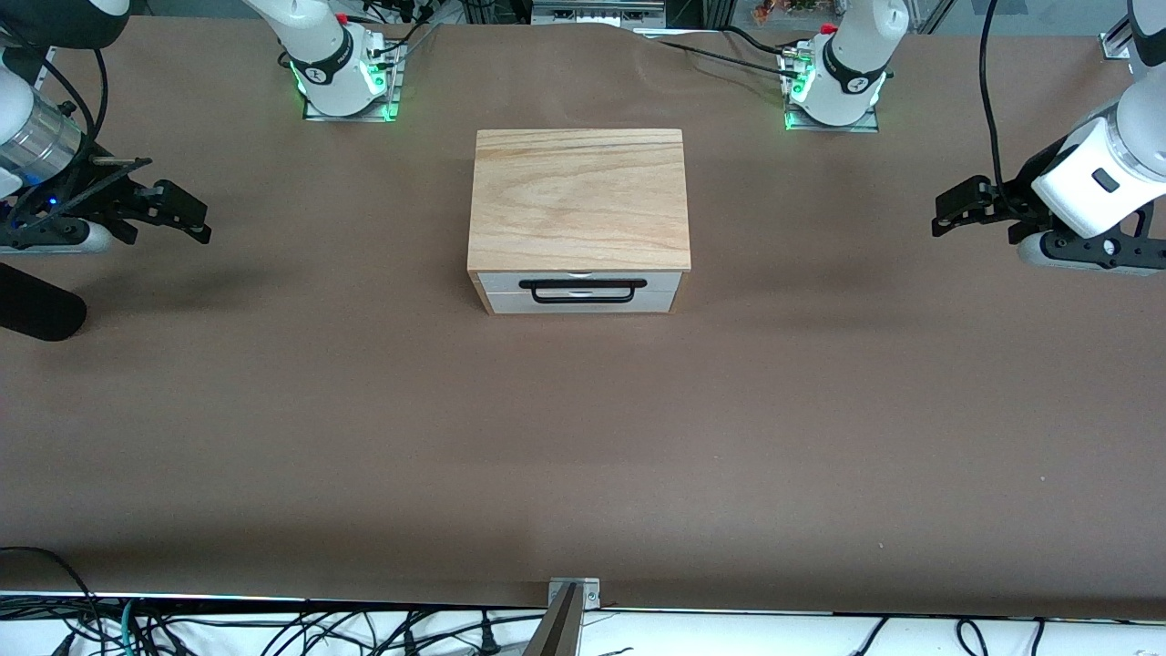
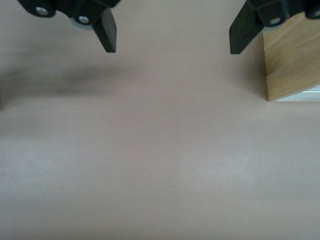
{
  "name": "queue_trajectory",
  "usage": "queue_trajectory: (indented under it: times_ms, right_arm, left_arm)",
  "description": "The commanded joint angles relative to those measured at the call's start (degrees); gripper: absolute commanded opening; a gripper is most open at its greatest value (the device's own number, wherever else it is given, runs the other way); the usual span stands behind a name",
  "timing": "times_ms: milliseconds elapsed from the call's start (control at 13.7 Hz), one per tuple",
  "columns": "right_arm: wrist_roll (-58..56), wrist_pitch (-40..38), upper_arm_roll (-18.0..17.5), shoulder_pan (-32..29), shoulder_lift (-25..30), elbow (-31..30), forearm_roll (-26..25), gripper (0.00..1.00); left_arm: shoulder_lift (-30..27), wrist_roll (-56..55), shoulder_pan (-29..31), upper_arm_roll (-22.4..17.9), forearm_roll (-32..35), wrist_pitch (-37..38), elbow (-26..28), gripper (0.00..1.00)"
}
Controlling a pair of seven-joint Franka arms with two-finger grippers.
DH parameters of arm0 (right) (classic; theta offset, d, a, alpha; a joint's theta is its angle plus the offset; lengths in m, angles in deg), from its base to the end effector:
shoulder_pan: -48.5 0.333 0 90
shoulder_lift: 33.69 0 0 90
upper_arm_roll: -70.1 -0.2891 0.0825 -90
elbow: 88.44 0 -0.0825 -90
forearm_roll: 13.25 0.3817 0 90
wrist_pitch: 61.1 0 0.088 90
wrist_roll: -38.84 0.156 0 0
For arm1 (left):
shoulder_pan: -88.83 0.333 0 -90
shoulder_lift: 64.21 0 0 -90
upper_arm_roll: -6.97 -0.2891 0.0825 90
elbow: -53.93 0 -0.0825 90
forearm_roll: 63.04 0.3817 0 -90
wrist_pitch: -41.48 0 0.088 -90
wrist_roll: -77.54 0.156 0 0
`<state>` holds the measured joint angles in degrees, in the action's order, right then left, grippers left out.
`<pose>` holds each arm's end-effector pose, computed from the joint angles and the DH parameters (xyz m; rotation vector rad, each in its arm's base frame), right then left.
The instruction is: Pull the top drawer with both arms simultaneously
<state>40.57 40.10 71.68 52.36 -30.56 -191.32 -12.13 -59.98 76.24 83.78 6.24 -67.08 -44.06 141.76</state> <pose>0.5481 0.0243 0.4891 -3.1197 -0.0095 -0.0383 0.5553 -0.0536 0.5194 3.0713 -0.0832 -0.1800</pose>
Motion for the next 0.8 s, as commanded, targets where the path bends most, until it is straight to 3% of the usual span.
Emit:
queue_trajectory:
  times_ms: [0, 729]
  right_arm:
    - [0.72, 0.83, -0.26, 0.00, 0.55, -0.66, -0.69, 1.00]
    - [0.63, 0.39, -0.26, 0.00, 0.55, -0.57, -0.78, 1.00]
  left_arm:
    - [0.78, 1.03, 0.30, 0.55, 1.67, 0.46, -1.70, 1.00]
    - [0.78, 1.03, 0.30, 0.55, 1.67, 0.46, -1.70, 1.00]
